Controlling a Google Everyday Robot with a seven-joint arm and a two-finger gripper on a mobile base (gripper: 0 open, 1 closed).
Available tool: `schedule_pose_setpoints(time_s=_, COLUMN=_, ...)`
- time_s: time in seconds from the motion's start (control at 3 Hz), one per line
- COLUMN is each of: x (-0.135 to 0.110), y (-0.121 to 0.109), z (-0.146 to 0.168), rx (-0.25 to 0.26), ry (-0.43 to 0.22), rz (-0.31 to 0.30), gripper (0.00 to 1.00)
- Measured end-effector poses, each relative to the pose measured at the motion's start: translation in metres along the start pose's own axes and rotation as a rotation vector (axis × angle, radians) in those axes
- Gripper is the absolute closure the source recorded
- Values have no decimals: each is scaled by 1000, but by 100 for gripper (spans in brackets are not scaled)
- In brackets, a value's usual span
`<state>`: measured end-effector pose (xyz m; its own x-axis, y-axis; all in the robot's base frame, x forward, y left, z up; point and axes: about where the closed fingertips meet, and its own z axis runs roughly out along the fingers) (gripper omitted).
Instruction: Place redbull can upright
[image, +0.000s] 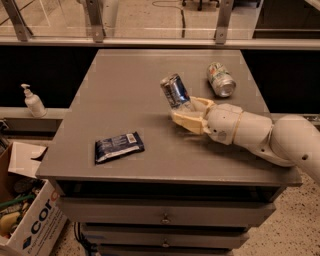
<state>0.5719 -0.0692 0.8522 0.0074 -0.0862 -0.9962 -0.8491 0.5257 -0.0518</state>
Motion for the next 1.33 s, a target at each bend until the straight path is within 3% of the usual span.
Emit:
schedule_pose_setpoints(time_s=0.67, x=3, y=-2, z=-9, rx=14, ry=1, rz=6, gripper=100)
schedule_pose_setpoints(time_s=1.33, x=1, y=-2, z=-9, rx=14, ry=0, rz=6, gripper=60)
